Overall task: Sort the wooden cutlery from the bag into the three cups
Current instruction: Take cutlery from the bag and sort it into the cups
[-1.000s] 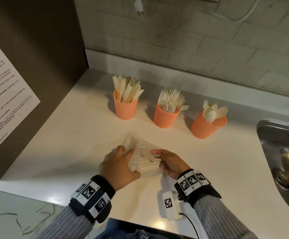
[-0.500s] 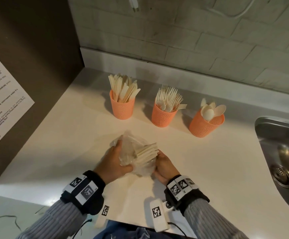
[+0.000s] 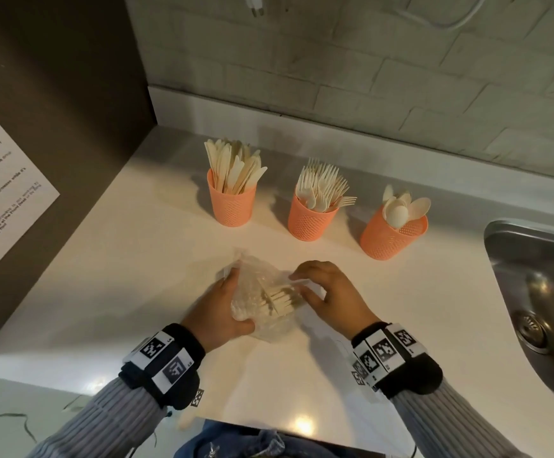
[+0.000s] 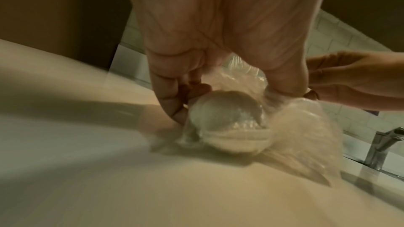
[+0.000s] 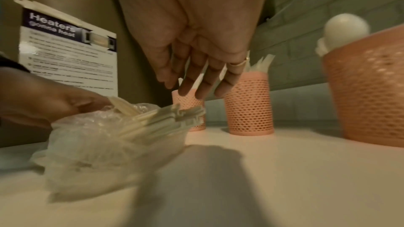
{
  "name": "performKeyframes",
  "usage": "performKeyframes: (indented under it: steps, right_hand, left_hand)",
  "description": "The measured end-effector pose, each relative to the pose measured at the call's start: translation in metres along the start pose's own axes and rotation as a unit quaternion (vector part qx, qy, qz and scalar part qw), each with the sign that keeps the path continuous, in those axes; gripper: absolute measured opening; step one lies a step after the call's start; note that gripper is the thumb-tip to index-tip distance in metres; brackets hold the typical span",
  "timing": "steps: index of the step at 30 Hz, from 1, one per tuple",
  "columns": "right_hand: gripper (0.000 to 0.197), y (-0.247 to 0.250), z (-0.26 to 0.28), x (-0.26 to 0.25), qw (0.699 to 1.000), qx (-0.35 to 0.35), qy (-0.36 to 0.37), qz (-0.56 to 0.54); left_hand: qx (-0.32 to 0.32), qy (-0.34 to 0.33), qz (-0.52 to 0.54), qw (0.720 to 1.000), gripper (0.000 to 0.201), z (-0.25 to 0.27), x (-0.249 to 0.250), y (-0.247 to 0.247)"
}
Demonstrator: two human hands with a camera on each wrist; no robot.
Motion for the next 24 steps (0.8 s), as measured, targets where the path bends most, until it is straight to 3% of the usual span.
performKeyframes:
  steps: [4,7,11,16,19,24]
  right_hand:
    - [0.054,-0.024,-0.011,-0.010,0.983,-0.158,-0.079,0.044]
    - [0.038,-0.034,-0.016,-0.017,0.965,-0.220,-0.048,0.137]
    - [0.021,-0.029,-0.025,-0.019,0.949,-0.243,-0.067,0.189]
    - [0.045,-0.035,-0.022,-0.020,0.935,-0.272,-0.153,0.167]
    - [0.035,-0.043,-0.020,-0.026,0.930,-0.276,-0.137,0.198]
    - [0.030,-0.036,-0.026,-0.024,0.922,-0.325,-0.135,0.160]
  left_hand:
    - [-0.011,-0.012,-0.013,1.000,0.107,-0.002,0.000,-0.001]
    - [-0.016,-0.027,-0.036,0.999,0.109,-0.003,-0.001,-0.002]
    - [-0.015,-0.038,-0.060,0.997,0.109,-0.004,-0.003,-0.002]
    - [-0.015,-0.054,-0.074,0.996,0.107,-0.002,-0.002,-0.002]
    - [-0.022,-0.055,-0.085,0.995,0.107,-0.001,-0.002,-0.002]
    - [-0.032,-0.054,-0.093,0.994,0.106,-0.002,-0.003,0.000]
Point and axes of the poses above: each hand's wrist, its own z-axis away from the middle knuckle, its own y-axis out of the back of the hand, x = y × z, the point moved 4 cm from there along -z, towards the middle knuckle, and after that the axes turned 10 degrees about x, right-handed, at the moved point
